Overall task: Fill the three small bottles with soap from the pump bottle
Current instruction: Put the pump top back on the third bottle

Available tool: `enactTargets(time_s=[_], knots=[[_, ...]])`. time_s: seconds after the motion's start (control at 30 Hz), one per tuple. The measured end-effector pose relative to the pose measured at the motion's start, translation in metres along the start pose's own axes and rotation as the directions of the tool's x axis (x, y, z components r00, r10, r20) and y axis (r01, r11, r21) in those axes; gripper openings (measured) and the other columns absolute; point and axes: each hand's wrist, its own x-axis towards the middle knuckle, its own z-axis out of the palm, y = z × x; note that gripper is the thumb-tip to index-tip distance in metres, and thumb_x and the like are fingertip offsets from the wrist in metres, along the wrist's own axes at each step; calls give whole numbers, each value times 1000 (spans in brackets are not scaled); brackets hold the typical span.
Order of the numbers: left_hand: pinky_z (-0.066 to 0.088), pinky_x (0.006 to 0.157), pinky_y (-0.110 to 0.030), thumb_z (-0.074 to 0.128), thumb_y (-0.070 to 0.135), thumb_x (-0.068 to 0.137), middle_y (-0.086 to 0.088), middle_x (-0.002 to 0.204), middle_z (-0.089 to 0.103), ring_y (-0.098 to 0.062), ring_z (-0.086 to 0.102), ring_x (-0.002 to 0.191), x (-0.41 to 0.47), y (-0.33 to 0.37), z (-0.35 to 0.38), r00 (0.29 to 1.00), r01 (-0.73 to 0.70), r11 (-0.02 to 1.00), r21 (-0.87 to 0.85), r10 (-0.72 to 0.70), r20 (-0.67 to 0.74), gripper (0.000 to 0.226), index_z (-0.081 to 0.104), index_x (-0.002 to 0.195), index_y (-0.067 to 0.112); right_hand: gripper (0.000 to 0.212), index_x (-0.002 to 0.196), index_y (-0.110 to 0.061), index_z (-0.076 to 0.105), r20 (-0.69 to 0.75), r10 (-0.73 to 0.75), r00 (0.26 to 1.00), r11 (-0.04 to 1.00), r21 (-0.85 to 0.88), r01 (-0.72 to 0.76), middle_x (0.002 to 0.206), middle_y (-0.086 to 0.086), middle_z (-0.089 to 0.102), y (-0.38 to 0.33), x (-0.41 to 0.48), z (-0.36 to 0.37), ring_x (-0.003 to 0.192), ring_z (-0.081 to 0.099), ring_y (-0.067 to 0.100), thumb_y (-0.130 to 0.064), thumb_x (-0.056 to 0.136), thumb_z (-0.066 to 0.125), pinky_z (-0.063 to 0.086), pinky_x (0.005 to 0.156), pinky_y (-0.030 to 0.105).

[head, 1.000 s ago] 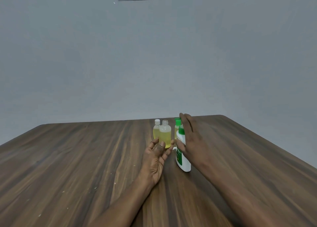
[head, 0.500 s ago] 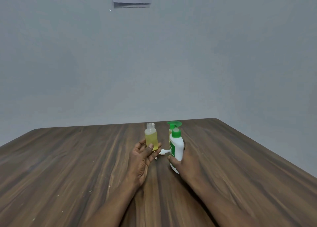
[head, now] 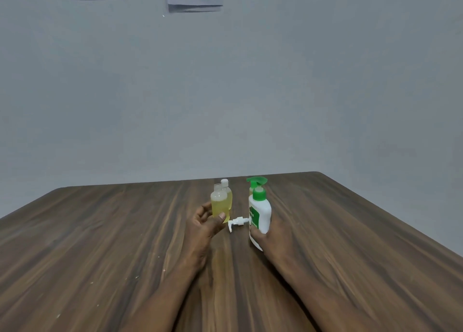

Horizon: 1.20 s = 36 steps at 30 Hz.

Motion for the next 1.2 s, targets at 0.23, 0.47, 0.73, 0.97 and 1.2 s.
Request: enactTargets(time_s=[0.23, 0.47, 0.73, 0.97, 1.2], knots=[[58, 87, -37, 86, 5, 69, -12, 102, 77, -28, 73, 97, 2, 4, -7, 998, -49, 980, 194, 54, -20, 49, 67, 114, 6, 14, 104, -11, 67, -8, 12, 1000, 999, 53, -12, 90, -1, 63, -3, 0, 2, 83, 59, 15, -16, 90, 67, 37, 62, 15], [58, 78, -27, 85, -2, 72, -2, 94, 79, -17, 75, 89, 7, 7, -19, 993, -34, 953, 302, 66, -97, 39, 69, 104, 13, 25, 104, -22, 63, -181, 3, 983, 999, -32, -9, 90, -4, 67, -3, 16, -33, 79, 65, 15, -26, 83, 75, 54, 69, 29], [59, 77, -28, 89, -1, 65, -4, 95, 78, -17, 74, 89, 10, 5, -25, 993, -2, 937, 349, 45, -113, 43, 70, 102, 13, 30, 106, -14, 65, -254, 105, 961, 987, -92, -132, 94, 6, 70, 31, 34, -73, 82, 67, 24, -26, 81, 75, 57, 74, 42], [56, 77, -22, 89, 3, 66, 4, 96, 77, -5, 73, 86, 9, 5, -27, 996, 47, 909, 414, -12, -87, 50, 70, 109, 19, 41, 110, -20, 60, -172, 123, 977, 987, -83, -139, 96, 0, 69, 42, 28, -69, 87, 67, 22, -40, 77, 73, 55, 74, 41], [60, 76, -29, 90, 4, 64, -1, 95, 77, -14, 73, 86, 8, 3, -27, 993, 103, 863, 495, -65, -94, 48, 71, 107, 14, 37, 117, -4, 59, -391, -468, 792, 868, -373, 329, 109, 10, 58, -14, 4, -67, 98, 52, 24, -10, 83, 73, 32, 79, 19]])
